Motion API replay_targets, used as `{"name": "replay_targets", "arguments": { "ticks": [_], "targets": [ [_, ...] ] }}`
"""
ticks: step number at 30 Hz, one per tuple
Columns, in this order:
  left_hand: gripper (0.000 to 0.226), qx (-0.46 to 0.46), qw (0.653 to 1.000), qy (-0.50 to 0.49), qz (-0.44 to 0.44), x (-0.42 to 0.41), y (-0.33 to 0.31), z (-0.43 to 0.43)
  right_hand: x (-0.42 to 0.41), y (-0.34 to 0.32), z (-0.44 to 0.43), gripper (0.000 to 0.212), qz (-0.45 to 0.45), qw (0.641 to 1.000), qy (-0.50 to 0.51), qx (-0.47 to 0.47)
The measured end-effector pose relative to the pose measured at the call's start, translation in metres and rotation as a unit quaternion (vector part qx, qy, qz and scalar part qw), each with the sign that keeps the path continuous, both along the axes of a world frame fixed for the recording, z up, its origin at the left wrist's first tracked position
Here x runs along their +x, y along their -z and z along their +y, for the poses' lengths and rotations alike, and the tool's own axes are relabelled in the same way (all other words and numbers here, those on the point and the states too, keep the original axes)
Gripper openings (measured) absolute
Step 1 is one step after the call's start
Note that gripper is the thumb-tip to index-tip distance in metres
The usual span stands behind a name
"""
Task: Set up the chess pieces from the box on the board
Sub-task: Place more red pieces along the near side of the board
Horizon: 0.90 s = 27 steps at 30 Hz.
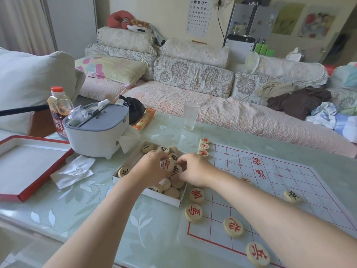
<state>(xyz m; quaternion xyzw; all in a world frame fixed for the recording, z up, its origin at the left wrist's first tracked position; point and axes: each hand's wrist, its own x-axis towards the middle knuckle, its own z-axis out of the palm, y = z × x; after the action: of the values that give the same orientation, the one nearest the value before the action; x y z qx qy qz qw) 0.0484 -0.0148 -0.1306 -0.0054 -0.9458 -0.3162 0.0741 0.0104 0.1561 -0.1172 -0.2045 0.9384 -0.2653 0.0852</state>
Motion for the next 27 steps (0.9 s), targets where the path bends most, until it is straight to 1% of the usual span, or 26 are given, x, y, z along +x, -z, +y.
{"name": "replay_targets", "arguments": {
  "ticks": [3, 6, 8, 9, 11, 13, 15, 18, 21, 23, 24, 25, 27],
  "targets": [
    [0.060, 0.006, 1.000, -0.012, 0.016, 0.001, -0.003, 0.003, -0.002, -0.002, 0.005, 0.012, -0.039, 0.995, 0.050, -0.081],
    [0.059, 0.028, 0.999, -0.009, 0.026, 0.003, -0.007, 0.009, -0.003, -0.011, 0.025, 0.002, -0.045, 0.989, 0.104, -0.098],
    [0.056, 0.034, 0.999, 0.003, 0.021, 0.005, -0.009, 0.015, -0.002, -0.016, 0.046, 0.006, -0.052, 0.989, 0.121, -0.072],
    [0.055, 0.033, 0.999, 0.013, 0.018, 0.006, -0.009, 0.018, -0.002, -0.016, 0.057, 0.009, -0.071, 0.988, 0.126, -0.048],
    [0.055, 0.032, 0.999, 0.034, 0.013, 0.007, -0.010, 0.027, 0.001, -0.014, 0.078, 0.015, -0.119, 0.985, 0.120, 0.024],
    [0.058, 0.033, 0.998, 0.050, 0.006, 0.008, -0.011, 0.037, 0.006, -0.011, 0.094, 0.020, -0.136, 0.981, 0.103, 0.092],
    [0.059, 0.036, 0.997, 0.063, 0.007, 0.008, -0.013, 0.048, 0.013, -0.009, 0.104, 0.022, -0.122, 0.982, 0.086, 0.118],
    [0.054, 0.045, 0.997, 0.063, 0.002, 0.007, -0.015, 0.064, 0.018, -0.006, 0.110, 0.022, -0.098, 0.981, 0.072, 0.151],
    [0.054, 0.048, 0.997, 0.068, -0.008, 0.006, -0.015, 0.076, 0.020, -0.003, 0.113, 0.019, -0.067, 0.982, 0.075, 0.158],
    [0.055, 0.049, 0.996, 0.075, -0.009, 0.005, -0.014, 0.081, 0.019, -0.005, 0.111, 0.021, -0.035, 0.988, 0.076, 0.133],
    [0.055, 0.047, 0.996, 0.078, -0.009, 0.004, -0.014, 0.084, 0.019, -0.007, 0.109, 0.023, -0.030, 0.992, 0.085, 0.083],
    [0.056, 0.044, 0.996, 0.079, -0.008, 0.003, -0.014, 0.085, 0.019, -0.009, 0.106, 0.024, -0.035, 0.995, 0.097, 0.011],
    [0.055, 0.044, 0.996, 0.078, 0.000, 0.002, -0.015, 0.088, 0.019, -0.016, 0.098, 0.027, -0.065, 0.984, 0.117, -0.118]
  ]
}}
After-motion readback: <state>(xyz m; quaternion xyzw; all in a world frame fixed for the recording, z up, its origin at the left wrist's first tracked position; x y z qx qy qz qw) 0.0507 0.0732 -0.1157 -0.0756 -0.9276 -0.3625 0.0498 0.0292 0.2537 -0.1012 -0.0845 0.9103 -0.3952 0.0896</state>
